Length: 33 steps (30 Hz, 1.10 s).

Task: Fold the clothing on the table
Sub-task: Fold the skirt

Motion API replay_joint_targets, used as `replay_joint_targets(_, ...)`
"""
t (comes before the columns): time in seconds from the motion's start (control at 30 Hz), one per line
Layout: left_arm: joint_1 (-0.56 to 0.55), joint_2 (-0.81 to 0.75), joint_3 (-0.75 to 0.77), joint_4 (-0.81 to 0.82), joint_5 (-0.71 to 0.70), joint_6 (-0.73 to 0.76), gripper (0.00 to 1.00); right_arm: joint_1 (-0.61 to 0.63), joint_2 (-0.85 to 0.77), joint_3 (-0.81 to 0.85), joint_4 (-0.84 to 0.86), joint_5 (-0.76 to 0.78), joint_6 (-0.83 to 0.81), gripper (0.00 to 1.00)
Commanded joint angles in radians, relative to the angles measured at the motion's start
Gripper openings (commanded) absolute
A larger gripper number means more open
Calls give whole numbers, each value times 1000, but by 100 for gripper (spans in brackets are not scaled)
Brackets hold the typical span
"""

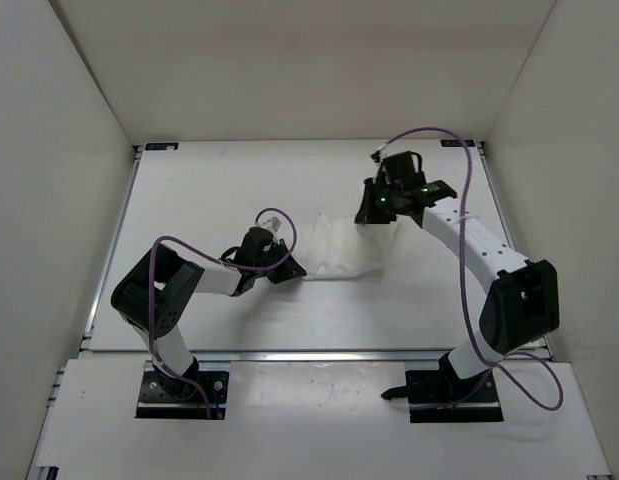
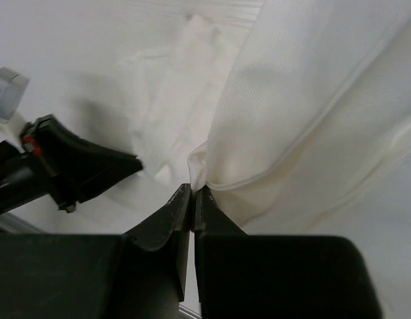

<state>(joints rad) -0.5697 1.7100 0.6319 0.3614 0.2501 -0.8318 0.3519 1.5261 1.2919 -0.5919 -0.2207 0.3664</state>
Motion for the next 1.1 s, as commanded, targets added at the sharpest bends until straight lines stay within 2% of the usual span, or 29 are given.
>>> replay_joint_targets(0.0,4,10,14,10,-5,-12,0,119,66,84,32,-5,14,0)
replay_joint_targets(0.27,22,2,-4,14,-6,-6,0,309,245,103,127,-23,88,0)
replay_joint_targets(0.57,37,-35,-37,31,12,-18,1,358,385,67,187,-67,120,0)
replay_joint_targets(0.6,40,-49,-44,34,15,-26,6,357,381,75,188,-72,117,0)
replay_joint_targets(0.67,59,-64,-61,42,44,-46,33,361,376,79,184,-91,109,4)
replay_joint_targets(0.73,73,-95,-90,31,60,-62,42,368,332,101,182,-91,101,24)
replay_joint_targets(0.77,86,-120,-89,16,67,-67,47,364,298,107,169,-89,101,28)
replay_joint_targets(0.9,108,-223,-101,-84,81,-59,54,334,152,103,164,-130,97,45)
replay_joint_targets(1.0,116,-315,-141,-125,92,-56,55,271,65,52,202,-218,127,48)
replay_joint_targets(1.03,122,-358,-167,-140,100,-65,55,234,51,-1,261,-265,132,48)
replay_joint_targets(1.07,125,-378,-196,-148,98,-63,55,189,31,-59,312,-290,158,43)
